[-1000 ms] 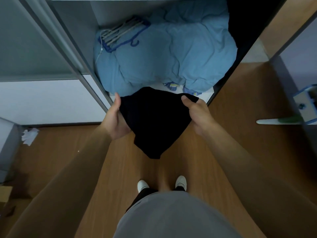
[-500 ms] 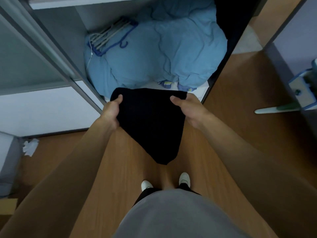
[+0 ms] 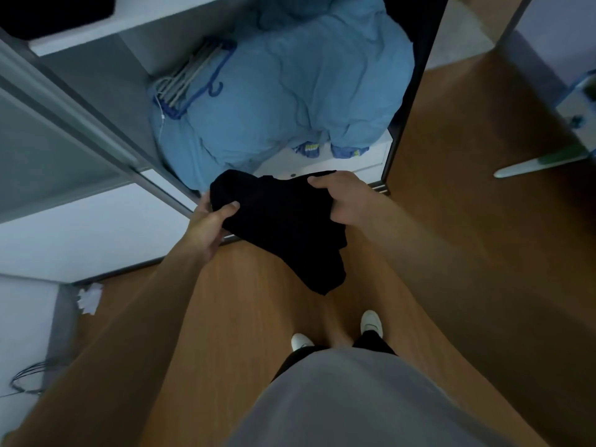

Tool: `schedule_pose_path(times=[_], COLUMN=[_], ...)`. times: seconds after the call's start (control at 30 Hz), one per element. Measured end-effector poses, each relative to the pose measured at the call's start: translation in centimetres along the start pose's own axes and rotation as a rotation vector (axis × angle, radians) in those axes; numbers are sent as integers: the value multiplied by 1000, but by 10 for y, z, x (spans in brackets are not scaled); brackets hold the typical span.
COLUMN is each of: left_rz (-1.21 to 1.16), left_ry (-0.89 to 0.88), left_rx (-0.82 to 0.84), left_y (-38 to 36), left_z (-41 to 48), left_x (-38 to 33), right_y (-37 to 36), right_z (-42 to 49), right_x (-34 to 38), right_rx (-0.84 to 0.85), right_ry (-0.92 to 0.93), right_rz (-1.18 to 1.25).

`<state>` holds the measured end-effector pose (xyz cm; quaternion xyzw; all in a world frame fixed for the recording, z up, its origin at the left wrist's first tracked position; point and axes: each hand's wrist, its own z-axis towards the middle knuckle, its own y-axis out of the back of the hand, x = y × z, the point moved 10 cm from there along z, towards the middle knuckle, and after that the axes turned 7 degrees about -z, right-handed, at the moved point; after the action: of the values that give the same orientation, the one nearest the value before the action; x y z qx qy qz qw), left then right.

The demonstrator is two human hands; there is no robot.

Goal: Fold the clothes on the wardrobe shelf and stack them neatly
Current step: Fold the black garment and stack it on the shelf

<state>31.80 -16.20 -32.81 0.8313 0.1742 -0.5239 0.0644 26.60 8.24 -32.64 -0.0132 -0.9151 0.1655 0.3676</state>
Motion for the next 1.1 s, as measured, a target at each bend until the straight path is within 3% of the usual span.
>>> schedule_pose_path(times=[0.1, 0.2, 0.33, 0.53, 0.77, 0.97, 1.1], left_rz=[3, 54, 84, 244, 436, 816, 998], left_ry=[1, -19, -90, -147, -124, -65, -75], left_rx=[-110, -104, -118, -78, 32, 171, 135], left_y=[9, 0, -9, -2, -4, -5, 9], left_z=[4, 7, 5, -1, -8, -13, -10], left_x=[-3, -8, -16, -26, -24, -7, -5], right_y=[15, 35, 45, 27, -4, -21, -33], right_z=[5, 10, 10, 3, 3, 3, 1], right_x=[2, 1, 1, 8, -1, -2, -2], right_rx=[-49, -161, -230, -86, -12, -31, 4], right_ry=[25, 35, 96, 166, 197, 278, 330], right_rz=[-112, -328, -401, -676, -1318, -1555, -1655])
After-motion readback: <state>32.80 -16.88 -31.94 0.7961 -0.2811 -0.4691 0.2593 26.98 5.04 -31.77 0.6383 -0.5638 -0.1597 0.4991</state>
